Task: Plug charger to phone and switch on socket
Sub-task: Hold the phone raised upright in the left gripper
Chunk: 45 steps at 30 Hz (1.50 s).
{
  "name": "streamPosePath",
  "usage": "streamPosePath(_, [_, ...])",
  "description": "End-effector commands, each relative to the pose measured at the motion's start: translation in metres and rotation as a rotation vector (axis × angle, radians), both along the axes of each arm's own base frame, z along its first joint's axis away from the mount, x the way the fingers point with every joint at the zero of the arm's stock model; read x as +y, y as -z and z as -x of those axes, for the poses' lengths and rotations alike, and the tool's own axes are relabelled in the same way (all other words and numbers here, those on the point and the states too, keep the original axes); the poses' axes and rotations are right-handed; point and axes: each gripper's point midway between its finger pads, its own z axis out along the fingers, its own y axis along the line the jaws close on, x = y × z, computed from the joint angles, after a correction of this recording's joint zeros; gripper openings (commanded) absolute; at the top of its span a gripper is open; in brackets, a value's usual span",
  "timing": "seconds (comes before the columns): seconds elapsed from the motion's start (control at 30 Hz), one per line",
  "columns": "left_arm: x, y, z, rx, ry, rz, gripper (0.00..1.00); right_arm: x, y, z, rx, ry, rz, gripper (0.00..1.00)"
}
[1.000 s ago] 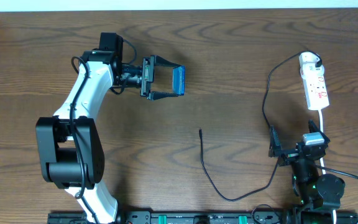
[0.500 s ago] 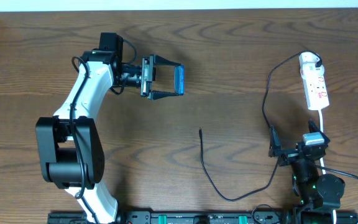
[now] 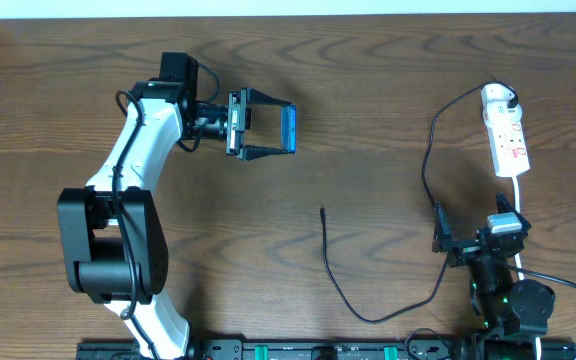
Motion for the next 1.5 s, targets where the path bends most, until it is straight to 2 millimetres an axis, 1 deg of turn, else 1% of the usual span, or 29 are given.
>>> streamPosePath(0.0, [-0.0017,-0.0216,0.0061,-0.046,0.017,0.065,0.07,-0.0011,0.0004,0.0001,-0.001,0.007,0.010,0.99])
streamPosePath(1.33, [-0.0017,-0.0208,0.0060,-0.061,0.018,0.061,0.07,-0.0011,0.0004,0.0001,-0.001,0.007,0.010,0.99])
streamPosePath(1.47, [-0.0011,-0.0155,0.0048,-0.077,0.014,0.030,0.07,-0.0011,0.0004,0.0001,-0.001,0.007,0.010,0.99])
